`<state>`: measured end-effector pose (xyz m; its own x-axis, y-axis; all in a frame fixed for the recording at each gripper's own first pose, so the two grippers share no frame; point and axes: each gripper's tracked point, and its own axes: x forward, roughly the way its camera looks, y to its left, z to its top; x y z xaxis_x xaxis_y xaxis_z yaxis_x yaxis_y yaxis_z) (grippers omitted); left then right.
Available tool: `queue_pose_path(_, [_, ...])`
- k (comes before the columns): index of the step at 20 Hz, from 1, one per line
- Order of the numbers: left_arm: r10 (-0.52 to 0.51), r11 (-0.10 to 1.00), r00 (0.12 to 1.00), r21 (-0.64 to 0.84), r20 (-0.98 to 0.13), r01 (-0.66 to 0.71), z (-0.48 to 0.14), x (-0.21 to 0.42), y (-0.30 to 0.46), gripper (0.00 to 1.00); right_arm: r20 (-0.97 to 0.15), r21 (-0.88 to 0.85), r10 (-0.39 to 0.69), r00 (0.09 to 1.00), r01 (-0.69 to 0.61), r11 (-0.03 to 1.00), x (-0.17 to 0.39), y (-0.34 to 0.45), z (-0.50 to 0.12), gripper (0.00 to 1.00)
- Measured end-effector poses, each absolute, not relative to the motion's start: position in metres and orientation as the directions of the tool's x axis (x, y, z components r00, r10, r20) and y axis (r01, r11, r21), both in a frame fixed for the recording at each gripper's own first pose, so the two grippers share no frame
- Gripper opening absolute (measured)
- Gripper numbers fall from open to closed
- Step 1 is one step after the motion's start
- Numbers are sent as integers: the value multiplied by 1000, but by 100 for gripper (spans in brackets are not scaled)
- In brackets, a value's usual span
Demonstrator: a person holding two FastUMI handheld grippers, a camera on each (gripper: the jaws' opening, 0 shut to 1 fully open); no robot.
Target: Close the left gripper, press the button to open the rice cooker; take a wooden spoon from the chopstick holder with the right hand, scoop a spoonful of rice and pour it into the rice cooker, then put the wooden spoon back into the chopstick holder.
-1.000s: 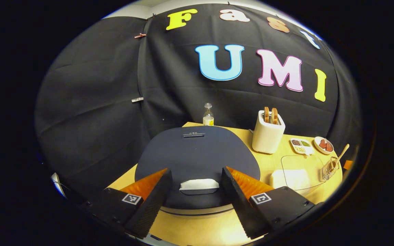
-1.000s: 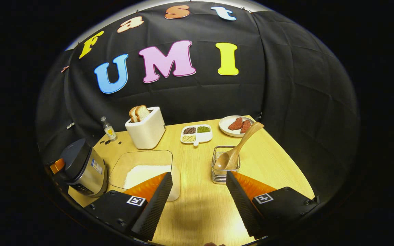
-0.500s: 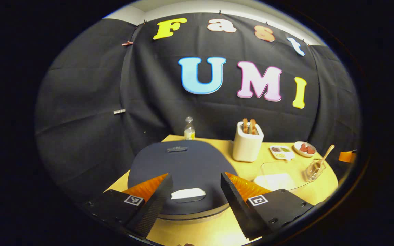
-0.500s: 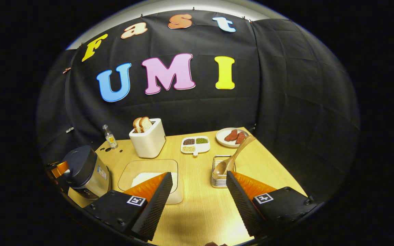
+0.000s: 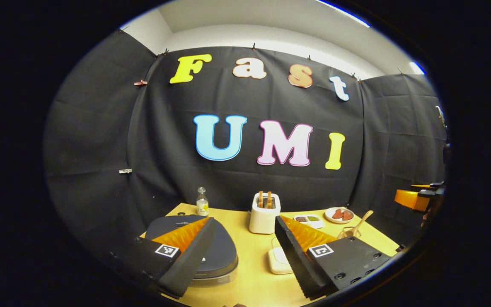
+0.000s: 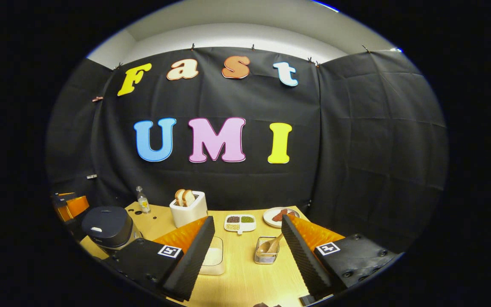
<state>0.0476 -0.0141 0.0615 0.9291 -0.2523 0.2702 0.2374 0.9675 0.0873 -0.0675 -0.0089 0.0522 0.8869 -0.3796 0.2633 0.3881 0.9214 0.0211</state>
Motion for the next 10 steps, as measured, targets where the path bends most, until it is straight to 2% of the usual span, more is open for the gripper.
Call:
queue_pose_path(4, [-255,967,940,60,227,247,39,26,-38,95,243,36,-351,904,354,935,-84,-19,31,98])
queue_pose_path(10, [-155,986,957,95,247,135,41,3,-50,95,272,27,-286,919,289,957,-91,-34,24,98])
